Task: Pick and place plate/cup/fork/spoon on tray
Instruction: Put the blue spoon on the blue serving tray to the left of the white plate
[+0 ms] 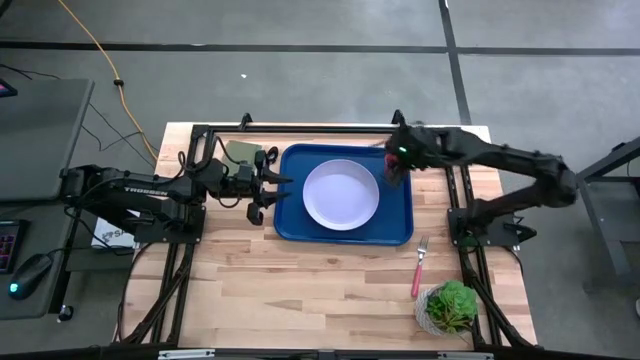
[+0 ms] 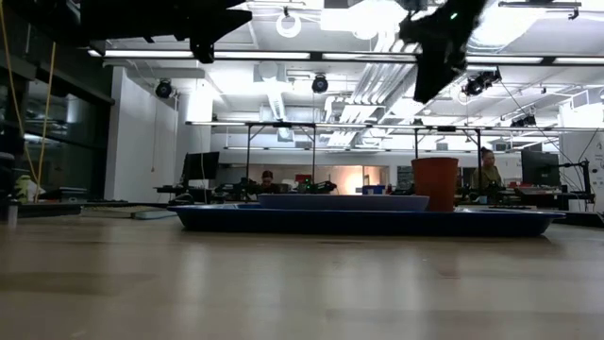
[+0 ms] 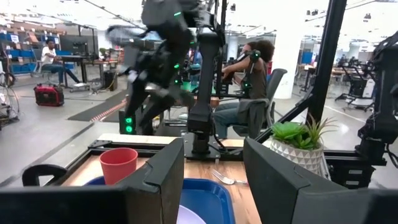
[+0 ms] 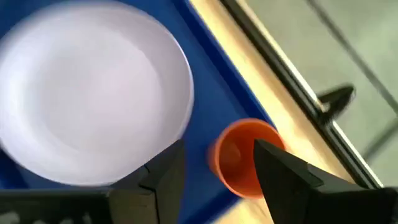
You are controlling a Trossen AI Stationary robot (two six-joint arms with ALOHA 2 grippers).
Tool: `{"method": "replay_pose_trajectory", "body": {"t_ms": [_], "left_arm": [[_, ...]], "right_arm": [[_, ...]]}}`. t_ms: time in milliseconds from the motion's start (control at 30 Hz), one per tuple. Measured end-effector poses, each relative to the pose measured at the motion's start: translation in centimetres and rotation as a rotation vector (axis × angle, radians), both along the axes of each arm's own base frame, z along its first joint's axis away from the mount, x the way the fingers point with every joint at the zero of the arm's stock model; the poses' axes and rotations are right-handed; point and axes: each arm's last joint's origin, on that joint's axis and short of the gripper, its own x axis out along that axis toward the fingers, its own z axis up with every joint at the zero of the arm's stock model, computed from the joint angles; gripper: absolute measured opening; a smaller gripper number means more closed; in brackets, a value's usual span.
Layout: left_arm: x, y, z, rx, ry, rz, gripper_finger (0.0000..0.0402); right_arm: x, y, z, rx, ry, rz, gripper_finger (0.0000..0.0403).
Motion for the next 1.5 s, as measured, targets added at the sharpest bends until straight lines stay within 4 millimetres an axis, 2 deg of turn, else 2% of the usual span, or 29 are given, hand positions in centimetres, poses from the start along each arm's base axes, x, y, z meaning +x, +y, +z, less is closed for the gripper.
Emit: {"method": "replay_pose_trajectory", "body": {"t_ms": [167,400,533,733,1333,1400,1500], "left_arm": [[0.0,0.0,0.0,-0.022,-0.003,-0.003,0.0145],[0.0,0.0,0.0,-0.022,-0.003,-0.002,0.0145],[0.0,0.0,0.0,-0.022,-0.003,-0.002,0.0145],[0.0,0.0,0.0,-0.022,-0.003,-0.002,0.0145],[0.1,0.0,-0.1,-0.025,-0.001,0.001,0.0145],[0.1,0.2,-0.4,-0.094,0.019,0.068,0.0145],[0.2,1.4,-2.0,-0.176,0.179,0.336,0.0145]], "right_arm": [[-2.5,2.7,-0.4,-0.072,-0.314,0.064,0.0181],[-3.8,4.7,-3.8,-0.229,-0.802,0.201,0.0181],[-3.9,5.2,-6.2,-0.279,-0.961,0.243,0.0181],[-3.8,5.6,-8.3,-0.265,-0.988,0.281,0.0181],[-3.7,6.0,-8.3,-0.247,-1.011,0.313,0.0181],[-3.7,6.0,-8.3,-0.247,-1.011,0.313,0.0181],[-3.7,6.0,-8.3,-0.25,-1.01,0.307,0.0181]]}}
